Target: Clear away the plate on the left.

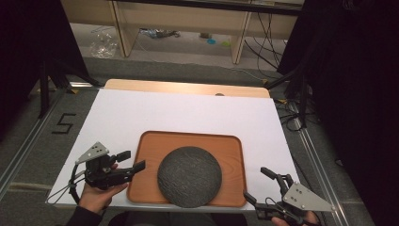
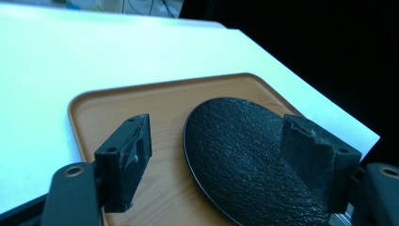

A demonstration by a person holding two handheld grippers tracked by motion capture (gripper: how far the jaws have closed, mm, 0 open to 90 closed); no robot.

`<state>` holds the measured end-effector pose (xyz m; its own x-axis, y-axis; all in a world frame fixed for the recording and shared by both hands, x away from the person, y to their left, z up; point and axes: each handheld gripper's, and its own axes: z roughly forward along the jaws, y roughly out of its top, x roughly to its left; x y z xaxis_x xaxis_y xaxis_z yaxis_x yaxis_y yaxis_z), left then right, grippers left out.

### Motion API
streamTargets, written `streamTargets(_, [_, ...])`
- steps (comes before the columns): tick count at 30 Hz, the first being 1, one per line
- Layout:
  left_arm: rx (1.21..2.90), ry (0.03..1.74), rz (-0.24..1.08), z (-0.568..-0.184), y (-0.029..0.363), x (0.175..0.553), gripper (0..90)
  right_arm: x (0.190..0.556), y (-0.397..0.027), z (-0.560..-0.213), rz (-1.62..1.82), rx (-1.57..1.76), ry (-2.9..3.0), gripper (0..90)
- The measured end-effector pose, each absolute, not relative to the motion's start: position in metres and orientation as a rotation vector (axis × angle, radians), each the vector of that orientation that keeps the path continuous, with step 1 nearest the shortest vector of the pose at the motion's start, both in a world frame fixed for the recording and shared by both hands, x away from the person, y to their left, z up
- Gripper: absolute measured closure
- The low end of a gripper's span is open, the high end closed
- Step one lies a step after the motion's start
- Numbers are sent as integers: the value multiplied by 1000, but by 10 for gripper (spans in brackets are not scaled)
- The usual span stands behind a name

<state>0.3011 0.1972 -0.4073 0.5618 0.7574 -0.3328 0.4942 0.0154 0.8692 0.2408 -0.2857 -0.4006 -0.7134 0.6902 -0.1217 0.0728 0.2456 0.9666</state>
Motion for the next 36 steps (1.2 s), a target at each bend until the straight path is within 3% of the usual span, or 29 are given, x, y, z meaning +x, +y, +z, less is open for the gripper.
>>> streamTargets(10, [1717,992,465,-401,199,279,248,240,-286,-400,1493,700,1993,167])
streamTargets(36, [1729,926,457,-400,190,253,235,240,-286,-400,1499,704,2010,167])
